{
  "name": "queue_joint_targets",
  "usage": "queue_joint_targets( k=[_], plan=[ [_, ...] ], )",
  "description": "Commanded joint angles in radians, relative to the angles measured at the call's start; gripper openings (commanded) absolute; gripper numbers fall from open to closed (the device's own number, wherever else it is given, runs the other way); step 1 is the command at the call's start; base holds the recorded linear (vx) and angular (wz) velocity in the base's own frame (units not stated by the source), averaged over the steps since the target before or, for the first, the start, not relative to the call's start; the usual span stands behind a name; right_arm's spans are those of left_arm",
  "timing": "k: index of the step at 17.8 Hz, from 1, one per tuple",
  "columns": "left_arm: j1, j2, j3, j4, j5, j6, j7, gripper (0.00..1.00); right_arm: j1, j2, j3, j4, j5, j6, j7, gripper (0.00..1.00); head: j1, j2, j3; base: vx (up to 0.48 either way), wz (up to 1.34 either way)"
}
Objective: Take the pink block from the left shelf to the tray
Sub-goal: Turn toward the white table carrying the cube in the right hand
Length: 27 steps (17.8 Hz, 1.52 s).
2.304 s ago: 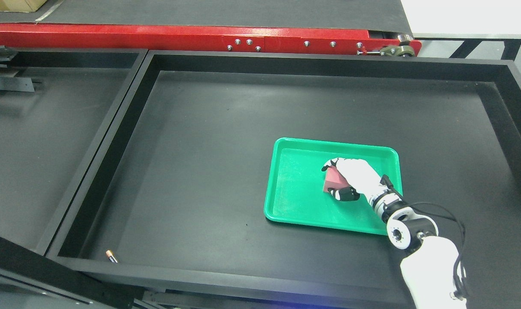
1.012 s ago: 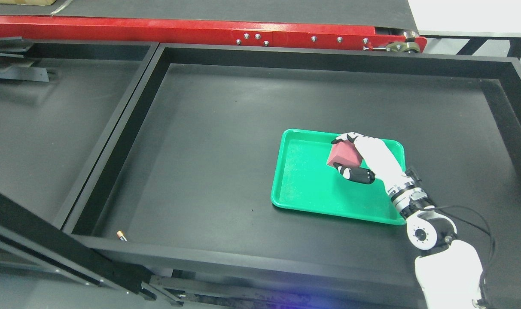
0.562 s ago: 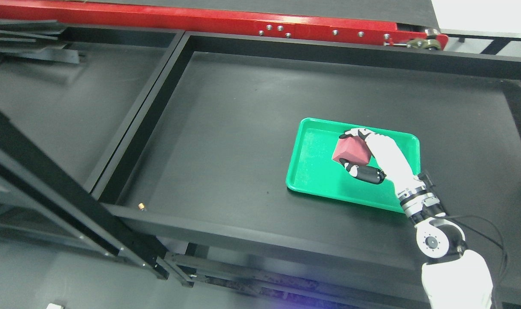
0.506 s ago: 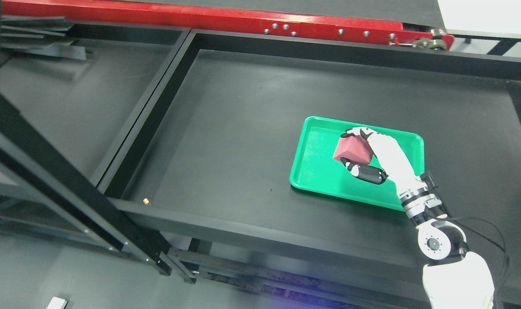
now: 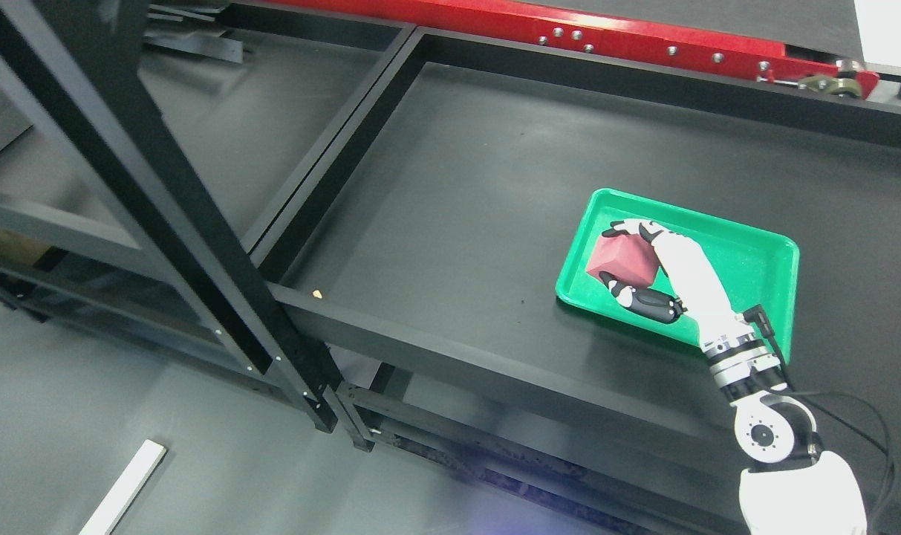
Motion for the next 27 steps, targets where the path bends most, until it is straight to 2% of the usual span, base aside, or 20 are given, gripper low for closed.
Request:
queue_joint_targets(
  k=[1,6,14,27],
  plan=[
    [0.02,0.017,0.0,-0.017,0.0,0.0,0.0,1.0,0.011,-0.017,-0.017,-0.038,-0.01,0.0,0.0,0.04,0.0,0.0,0.0,-0.075,0.27],
    [0.02,0.017,0.0,-0.017,0.0,0.0,0.0,1.0,0.016,-0.017,-0.027,-0.057,-0.037,-0.006,-0.013,0.05,0.0,0.0,0.0,-0.051,0.18],
    [0.02,0.017,0.0,-0.017,0.0,0.0,0.0,1.0,0.063,-0.017,-0.073,-0.091,-0.194,-0.1,-0.049,0.05,0.0,0.0,0.0,-0.07,0.26],
    [0.02,0.017,0.0,-0.017,0.0,0.0,0.0,1.0,0.109,-0.017,-0.067,-0.117,-0.203,-0.103,-0.049,0.05,0.0,0.0,0.0,-0.151,0.57]
  ],
)
